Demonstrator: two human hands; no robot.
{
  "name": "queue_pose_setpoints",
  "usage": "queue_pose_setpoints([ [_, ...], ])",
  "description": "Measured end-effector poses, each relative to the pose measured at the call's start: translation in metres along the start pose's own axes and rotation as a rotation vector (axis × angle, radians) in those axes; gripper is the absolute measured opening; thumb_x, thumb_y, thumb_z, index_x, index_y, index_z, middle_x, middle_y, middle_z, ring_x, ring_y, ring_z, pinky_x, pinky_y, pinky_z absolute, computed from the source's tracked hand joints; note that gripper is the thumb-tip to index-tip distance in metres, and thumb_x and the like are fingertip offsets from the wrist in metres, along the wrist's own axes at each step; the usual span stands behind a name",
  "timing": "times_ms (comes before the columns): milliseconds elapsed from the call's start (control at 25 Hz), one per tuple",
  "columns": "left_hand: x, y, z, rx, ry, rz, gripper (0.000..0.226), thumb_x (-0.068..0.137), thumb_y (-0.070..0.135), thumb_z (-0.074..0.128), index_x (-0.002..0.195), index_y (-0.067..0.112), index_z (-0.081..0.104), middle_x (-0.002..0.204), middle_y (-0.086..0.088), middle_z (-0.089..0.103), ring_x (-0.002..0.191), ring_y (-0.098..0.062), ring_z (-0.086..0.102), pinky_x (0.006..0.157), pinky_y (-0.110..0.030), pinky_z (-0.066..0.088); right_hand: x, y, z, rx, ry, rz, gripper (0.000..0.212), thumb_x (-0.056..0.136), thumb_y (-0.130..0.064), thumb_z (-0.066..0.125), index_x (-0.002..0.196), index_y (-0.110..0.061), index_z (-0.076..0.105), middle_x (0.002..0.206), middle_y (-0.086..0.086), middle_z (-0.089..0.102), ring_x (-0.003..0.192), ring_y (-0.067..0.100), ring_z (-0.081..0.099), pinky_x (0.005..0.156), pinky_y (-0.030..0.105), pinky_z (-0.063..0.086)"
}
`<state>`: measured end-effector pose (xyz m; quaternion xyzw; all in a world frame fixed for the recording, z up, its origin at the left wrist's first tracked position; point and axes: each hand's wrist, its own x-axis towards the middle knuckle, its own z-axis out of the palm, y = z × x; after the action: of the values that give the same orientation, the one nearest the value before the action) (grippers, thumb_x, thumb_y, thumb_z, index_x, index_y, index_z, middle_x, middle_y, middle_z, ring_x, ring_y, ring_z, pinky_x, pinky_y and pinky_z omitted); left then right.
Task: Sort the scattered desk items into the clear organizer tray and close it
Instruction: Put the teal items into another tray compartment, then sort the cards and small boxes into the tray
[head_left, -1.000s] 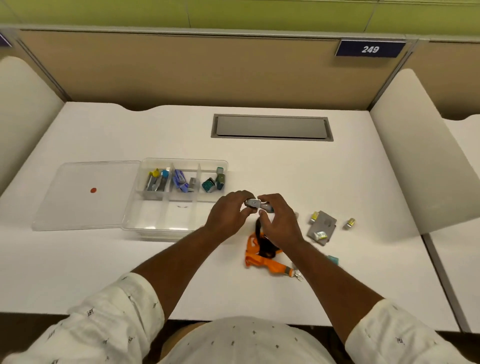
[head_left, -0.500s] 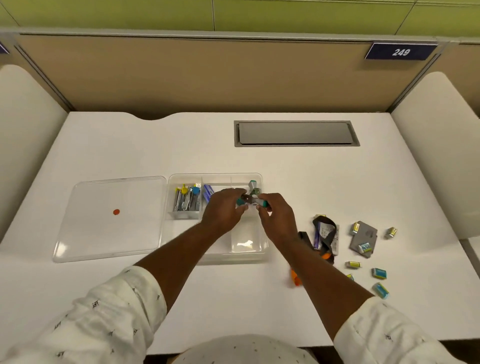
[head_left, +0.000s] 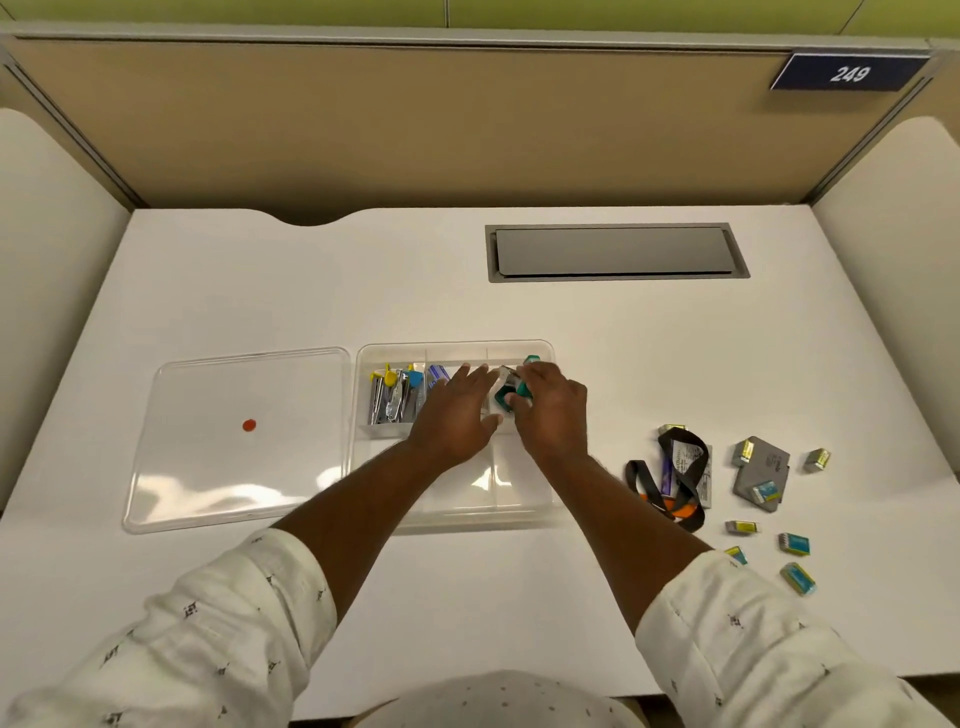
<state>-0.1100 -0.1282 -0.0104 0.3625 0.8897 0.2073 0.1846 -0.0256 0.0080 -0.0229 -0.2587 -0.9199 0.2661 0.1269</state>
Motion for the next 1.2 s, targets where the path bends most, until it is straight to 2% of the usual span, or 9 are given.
queue_pose_setpoints([
  [120, 0.001, -0.005, 0.001, 0.019, 0.01, -0.004, 0.066, 0.096, 0.045, 0.053, 0.153, 0.023, 0.028, 0.161, 0.001, 0.025, 0.151, -0.019, 0.014, 0.12, -0.046, 0.014, -0.009, 0.0, 0.008, -0.061, 0.002, -0.092, 0.029, 0.092, -0.036, 0.063, 0.116, -0.02, 0.071, 0.125, -0.001, 0.067, 0.121, 0.017, 0.056, 0.11, 0.04, 0.027],
  [240, 0.001, -0.01, 0.002, 0.035, 0.015, 0.001, 0.066, 0.096, 0.047, 0.052, 0.153, 0.023, 0.028, 0.161, 0.001, 0.024, 0.151, -0.019, 0.013, 0.119, -0.048, 0.014, -0.018, 0.005, 0.009, -0.04, -0.005, -0.106, 0.032, 0.094, -0.034, 0.056, 0.119, -0.02, 0.07, 0.131, 0.0, 0.064, 0.13, 0.017, 0.051, 0.116, 0.045, 0.021],
  [400, -0.005, -0.005, 0.002, 0.031, 0.004, -0.004, 0.067, 0.097, 0.046, 0.051, 0.154, 0.023, 0.025, 0.162, 0.0, 0.021, 0.151, -0.019, 0.011, 0.121, -0.049, 0.014, -0.028, 0.015, -0.002, -0.029, -0.003, -0.094, 0.035, 0.093, -0.03, 0.06, 0.126, -0.019, 0.064, 0.137, 0.001, 0.059, 0.133, 0.017, 0.047, 0.117, 0.046, 0.024],
  [680, -0.019, 0.022, 0.007, 0.022, 0.016, 0.06, 0.069, 0.096, 0.047, 0.053, 0.155, 0.025, 0.024, 0.162, 0.001, 0.021, 0.152, -0.019, 0.01, 0.121, -0.047, 0.012, -0.059, 0.035, -0.026, -0.018, 0.053, -0.058, 0.034, 0.092, -0.03, 0.062, 0.125, -0.018, 0.065, 0.138, 0.004, 0.058, 0.132, 0.021, 0.048, 0.113, 0.049, 0.031],
  [800, -0.028, 0.041, 0.018, 0.024, 0.021, 0.087, 0.069, 0.096, 0.049, 0.052, 0.154, 0.025, 0.025, 0.162, 0.002, 0.022, 0.151, -0.018, 0.013, 0.121, -0.043, 0.012, -0.074, 0.048, -0.039, 0.0, 0.093, -0.051, 0.034, 0.093, -0.032, 0.06, 0.123, -0.018, 0.065, 0.139, 0.003, 0.057, 0.132, 0.02, 0.048, 0.112, 0.049, 0.032],
  [1000, -0.035, 0.083, 0.037, 0.036, 0.05, 0.135, 0.065, 0.095, 0.047, 0.054, 0.152, 0.026, 0.031, 0.16, 0.001, 0.028, 0.15, -0.018, 0.019, 0.122, -0.044, 0.017, -0.095, 0.079, -0.068, 0.014, 0.122, -0.054, 0.034, 0.092, -0.033, 0.06, 0.122, -0.019, 0.066, 0.139, 0.0, 0.057, 0.131, 0.017, 0.048, 0.11, 0.044, 0.033],
  [1200, -0.035, 0.133, 0.066, 0.055, -0.003, 0.156, 0.064, 0.096, 0.046, 0.053, 0.152, 0.025, 0.031, 0.161, 0.001, 0.025, 0.151, -0.018, 0.015, 0.121, -0.045, 0.018, -0.106, 0.125, -0.097, 0.014, 0.106, -0.051, 0.034, 0.091, -0.033, 0.06, 0.12, -0.018, 0.067, 0.136, 0.001, 0.06, 0.131, 0.019, 0.049, 0.109, 0.047, 0.037],
])
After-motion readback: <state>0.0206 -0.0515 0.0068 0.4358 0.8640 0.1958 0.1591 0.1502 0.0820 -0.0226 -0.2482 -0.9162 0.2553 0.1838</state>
